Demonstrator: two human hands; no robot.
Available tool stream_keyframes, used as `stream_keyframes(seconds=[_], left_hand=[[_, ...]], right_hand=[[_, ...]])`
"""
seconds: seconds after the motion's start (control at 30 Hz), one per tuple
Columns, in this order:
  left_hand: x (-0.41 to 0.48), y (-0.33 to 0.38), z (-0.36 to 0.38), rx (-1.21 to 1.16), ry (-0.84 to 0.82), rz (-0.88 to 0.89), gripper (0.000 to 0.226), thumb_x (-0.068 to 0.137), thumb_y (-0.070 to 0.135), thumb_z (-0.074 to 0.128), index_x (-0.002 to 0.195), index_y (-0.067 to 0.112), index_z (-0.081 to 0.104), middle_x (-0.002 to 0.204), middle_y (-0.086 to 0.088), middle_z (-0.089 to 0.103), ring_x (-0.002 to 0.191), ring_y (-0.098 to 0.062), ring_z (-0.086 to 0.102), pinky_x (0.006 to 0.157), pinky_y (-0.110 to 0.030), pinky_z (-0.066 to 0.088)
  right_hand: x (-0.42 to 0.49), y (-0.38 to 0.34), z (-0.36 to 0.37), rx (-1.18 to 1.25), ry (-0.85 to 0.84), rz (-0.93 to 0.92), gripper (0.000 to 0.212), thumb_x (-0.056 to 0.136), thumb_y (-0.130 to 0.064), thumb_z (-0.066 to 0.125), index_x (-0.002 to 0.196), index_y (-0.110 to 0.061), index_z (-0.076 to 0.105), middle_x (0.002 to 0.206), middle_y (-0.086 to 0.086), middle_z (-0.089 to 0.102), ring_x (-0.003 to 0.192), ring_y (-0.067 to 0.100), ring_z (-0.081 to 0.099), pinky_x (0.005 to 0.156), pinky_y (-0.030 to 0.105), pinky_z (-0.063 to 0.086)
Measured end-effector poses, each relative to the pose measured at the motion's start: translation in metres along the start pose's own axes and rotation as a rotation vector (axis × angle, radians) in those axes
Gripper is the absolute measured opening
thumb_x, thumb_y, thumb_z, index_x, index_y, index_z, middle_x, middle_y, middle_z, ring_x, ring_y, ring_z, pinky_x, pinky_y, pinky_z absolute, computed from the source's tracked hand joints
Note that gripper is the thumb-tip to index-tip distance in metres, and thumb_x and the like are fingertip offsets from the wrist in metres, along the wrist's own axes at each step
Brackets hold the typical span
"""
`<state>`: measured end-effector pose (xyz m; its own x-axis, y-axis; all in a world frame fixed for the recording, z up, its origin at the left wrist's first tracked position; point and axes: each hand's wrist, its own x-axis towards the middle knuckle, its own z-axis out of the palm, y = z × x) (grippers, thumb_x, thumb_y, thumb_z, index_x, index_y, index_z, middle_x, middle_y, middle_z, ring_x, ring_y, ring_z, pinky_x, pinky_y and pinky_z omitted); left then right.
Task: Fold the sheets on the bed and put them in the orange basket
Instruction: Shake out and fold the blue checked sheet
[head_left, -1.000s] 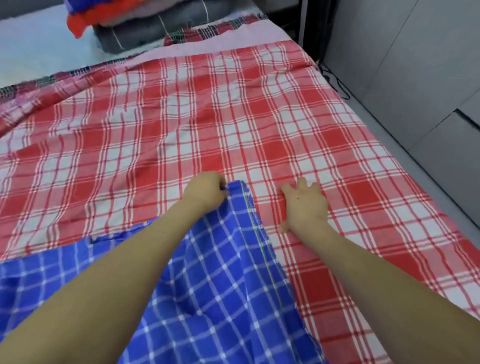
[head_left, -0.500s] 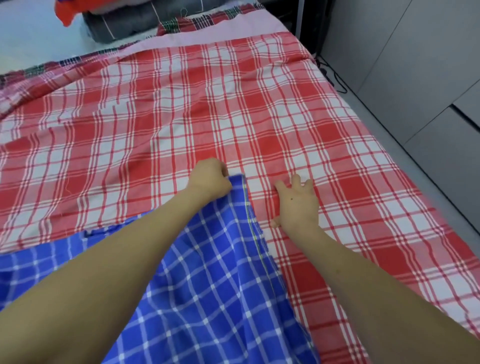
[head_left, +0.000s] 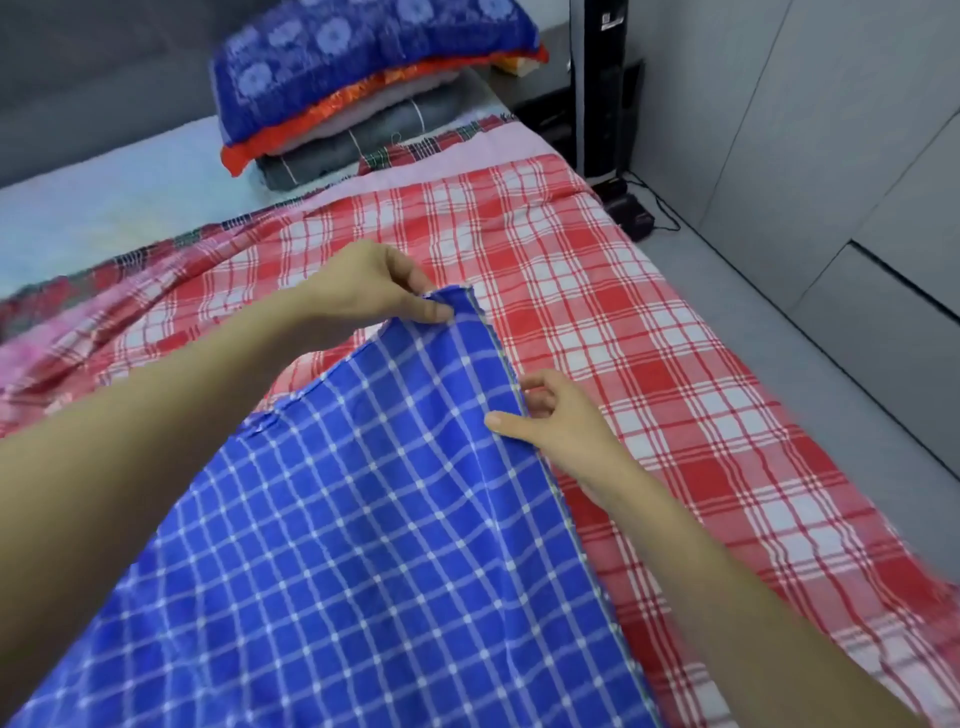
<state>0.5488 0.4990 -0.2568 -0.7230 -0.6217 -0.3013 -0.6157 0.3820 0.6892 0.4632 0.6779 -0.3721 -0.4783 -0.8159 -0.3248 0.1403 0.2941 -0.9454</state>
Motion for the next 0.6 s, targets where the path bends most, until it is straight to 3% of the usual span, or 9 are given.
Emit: stream_keyframes(seconds=[0.07, 0.13, 0.2, 0.3, 0.4, 0.47, 0.6], left_hand=[[-0.024, 0.020, -0.017, 0.037, -0.030, -0.004, 0.017, 0.070, 0.013, 0.080, 0.070, 0.001, 0.069, 0.060, 0.000, 0.065, 0.058, -0.003, 0.059, 0.056, -0.014, 0.048], [-0.048, 0.038, -0.033, 0.043, -0.009, -0.033, 0.021, 0.071, 0.011, 0.078, 0.074, -0.007, 0.067, 0.067, -0.011, 0.062, 0.066, -0.013, 0.056, 0.064, -0.025, 0.048], [-0.070, 0.050, -0.040, 0.011, 0.026, -0.067, 0.020, 0.069, 0.010, 0.080, 0.067, -0.004, 0.065, 0.068, -0.013, 0.058, 0.069, -0.020, 0.051, 0.063, -0.028, 0.044], [-0.103, 0.060, -0.032, 0.110, 0.061, -0.084, 0.024, 0.066, 0.014, 0.083, 0.064, 0.000, 0.064, 0.056, -0.005, 0.053, 0.056, -0.013, 0.046, 0.049, -0.018, 0.038], [-0.145, 0.062, -0.010, 0.306, 0.062, -0.061, 0.029, 0.066, 0.017, 0.084, 0.074, 0.005, 0.060, 0.063, -0.004, 0.054, 0.061, -0.017, 0.049, 0.054, -0.026, 0.042], [-0.175, 0.057, 0.008, 0.434, -0.023, -0.088, 0.028, 0.070, 0.020, 0.083, 0.082, 0.003, 0.064, 0.074, -0.007, 0.062, 0.070, -0.021, 0.055, 0.067, -0.032, 0.048], [-0.233, 0.055, 0.044, 0.531, -0.210, -0.113, 0.029, 0.078, 0.027, 0.076, 0.089, 0.001, 0.072, 0.071, -0.010, 0.060, 0.059, -0.015, 0.048, 0.054, -0.024, 0.037]], right_hand=[[-0.007, -0.020, -0.001, 0.000, -0.048, 0.013, 0.026, 0.078, -0.002, 0.073, 0.099, -0.008, 0.058, 0.072, 0.001, 0.059, 0.058, 0.008, 0.059, 0.059, 0.024, 0.053], [-0.015, -0.043, -0.002, -0.219, 0.028, -0.086, 0.020, 0.076, -0.008, 0.077, 0.070, -0.015, 0.059, 0.059, -0.004, 0.048, 0.052, 0.004, 0.045, 0.054, 0.016, 0.039], [-0.025, -0.060, -0.001, -0.375, 0.157, -0.174, 0.037, 0.076, -0.016, 0.078, 0.057, -0.021, 0.047, 0.055, -0.007, 0.042, 0.050, 0.004, 0.037, 0.051, 0.018, 0.032], [-0.048, -0.071, 0.003, -0.435, 0.251, -0.211, 0.042, 0.076, -0.022, 0.078, 0.054, -0.022, 0.042, 0.055, -0.007, 0.041, 0.052, 0.006, 0.037, 0.055, 0.027, 0.031], [-0.086, -0.068, 0.004, -0.493, 0.259, -0.191, 0.036, 0.075, -0.026, 0.078, 0.056, -0.021, 0.048, 0.055, -0.011, 0.045, 0.053, 0.008, 0.042, 0.050, 0.027, 0.029], [-0.118, -0.060, 0.001, -0.523, 0.241, -0.186, 0.024, 0.075, -0.025, 0.078, 0.064, -0.019, 0.058, 0.058, -0.014, 0.048, 0.057, 0.007, 0.046, 0.050, 0.023, 0.030], [-0.178, -0.032, -0.001, -0.637, 0.195, -0.160, 0.007, 0.078, -0.022, 0.075, 0.076, -0.022, 0.068, 0.070, -0.014, 0.054, 0.074, 0.012, 0.056, 0.055, 0.025, 0.030]])
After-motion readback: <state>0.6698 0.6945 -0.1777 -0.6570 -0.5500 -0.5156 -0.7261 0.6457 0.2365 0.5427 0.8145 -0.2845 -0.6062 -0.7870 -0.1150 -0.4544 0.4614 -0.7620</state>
